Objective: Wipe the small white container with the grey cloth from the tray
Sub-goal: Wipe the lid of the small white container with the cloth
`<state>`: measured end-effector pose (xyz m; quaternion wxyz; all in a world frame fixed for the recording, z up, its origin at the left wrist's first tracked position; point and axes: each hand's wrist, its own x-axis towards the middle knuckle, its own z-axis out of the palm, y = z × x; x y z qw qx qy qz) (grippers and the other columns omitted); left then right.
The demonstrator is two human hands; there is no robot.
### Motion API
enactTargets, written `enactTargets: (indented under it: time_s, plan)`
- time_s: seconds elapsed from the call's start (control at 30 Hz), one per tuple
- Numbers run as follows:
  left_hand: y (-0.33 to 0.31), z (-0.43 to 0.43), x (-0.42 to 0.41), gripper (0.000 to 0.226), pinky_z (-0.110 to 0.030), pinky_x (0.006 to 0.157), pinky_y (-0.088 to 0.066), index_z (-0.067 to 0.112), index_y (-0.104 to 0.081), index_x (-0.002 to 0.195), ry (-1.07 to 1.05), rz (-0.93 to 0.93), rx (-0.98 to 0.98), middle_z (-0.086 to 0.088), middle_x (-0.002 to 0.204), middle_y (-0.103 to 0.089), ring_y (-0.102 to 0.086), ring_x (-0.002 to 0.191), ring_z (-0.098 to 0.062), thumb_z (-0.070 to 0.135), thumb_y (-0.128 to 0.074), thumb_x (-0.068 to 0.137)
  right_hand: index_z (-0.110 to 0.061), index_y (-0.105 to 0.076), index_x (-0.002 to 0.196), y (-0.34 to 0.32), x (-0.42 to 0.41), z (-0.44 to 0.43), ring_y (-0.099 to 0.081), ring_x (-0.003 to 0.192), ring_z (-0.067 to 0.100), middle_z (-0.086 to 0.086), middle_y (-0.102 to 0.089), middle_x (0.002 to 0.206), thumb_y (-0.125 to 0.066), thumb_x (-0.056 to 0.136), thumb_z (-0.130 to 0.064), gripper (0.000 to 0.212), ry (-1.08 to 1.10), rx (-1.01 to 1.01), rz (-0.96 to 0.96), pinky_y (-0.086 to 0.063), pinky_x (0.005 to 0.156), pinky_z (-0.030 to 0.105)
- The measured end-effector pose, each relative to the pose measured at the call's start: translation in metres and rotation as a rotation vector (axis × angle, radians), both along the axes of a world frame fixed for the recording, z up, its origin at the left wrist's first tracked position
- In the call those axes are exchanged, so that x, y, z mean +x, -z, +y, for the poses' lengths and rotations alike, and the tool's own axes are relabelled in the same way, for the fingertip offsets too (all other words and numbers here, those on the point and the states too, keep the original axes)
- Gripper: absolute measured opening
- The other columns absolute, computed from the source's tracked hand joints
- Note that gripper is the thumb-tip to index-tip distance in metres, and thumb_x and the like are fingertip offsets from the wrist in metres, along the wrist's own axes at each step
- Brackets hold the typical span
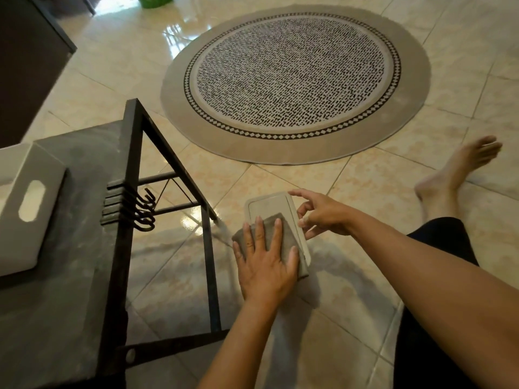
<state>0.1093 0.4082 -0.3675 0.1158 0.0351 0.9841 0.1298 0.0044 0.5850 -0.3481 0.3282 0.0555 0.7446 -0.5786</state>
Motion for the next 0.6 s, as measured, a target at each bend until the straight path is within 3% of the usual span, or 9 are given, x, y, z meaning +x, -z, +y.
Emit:
enactTargets:
  time_s: [0.13,0.3,0.47,0.6]
  plan:
    - [-0.002,0.023,0.007,0.07,-0.054,0.115,0.023,0.043,0.023,0.15,0.054,-0.029,0.002,0.003,0.157,0.038,0.041,0.141,-0.024,0.066,-0.015,0.096,-0.026,-0.031,0.153,0.001,-0.002,-0.002,-0.066,0.076,0.024,0.015,-0.053,0.095,-0.056,0.083,0.02,0.087,-0.025,0.026,0.012,-0.061,0.062,0.036]
    - [0.0,0.002,-0.008,0.072,-0.055,0.118,0.015,0.041,0.024,0.151,-0.014,-0.02,0.015,0.0,0.16,0.033,0.036,0.144,-0.025,0.066,-0.015,0.096,-0.026,-0.028,0.154,-0.001,0.001,0.001,-0.068,0.079,0.024,0.016,-0.052,0.098,-0.057,0.085,0.019,0.087,0.005,0.012,0.004,-0.063,0.066,0.039]
    - [-0.003,0.017,0.019,0.067,-0.05,0.115,0.023,0.042,0.024,0.15,0.044,-0.019,0.002,0.002,0.157,0.038,0.042,0.141,-0.025,0.062,-0.012,0.098,-0.025,-0.029,0.154,0.001,-0.001,-0.002,-0.067,0.075,0.022,0.013,-0.054,0.094,-0.057,0.083,0.02,0.088,0.002,0.017,0.005,-0.062,0.064,0.038]
    - [0.002,0.017,-0.005,0.065,-0.051,0.117,0.021,0.041,0.021,0.152,0.052,0.006,0.017,0.002,0.16,0.032,0.038,0.143,-0.024,0.058,-0.013,0.099,-0.026,-0.029,0.154,0.0,-0.001,0.0,-0.067,0.08,0.025,0.014,-0.054,0.095,-0.058,0.083,0.02,0.089,0.017,0.022,0.004,-0.063,0.069,0.043]
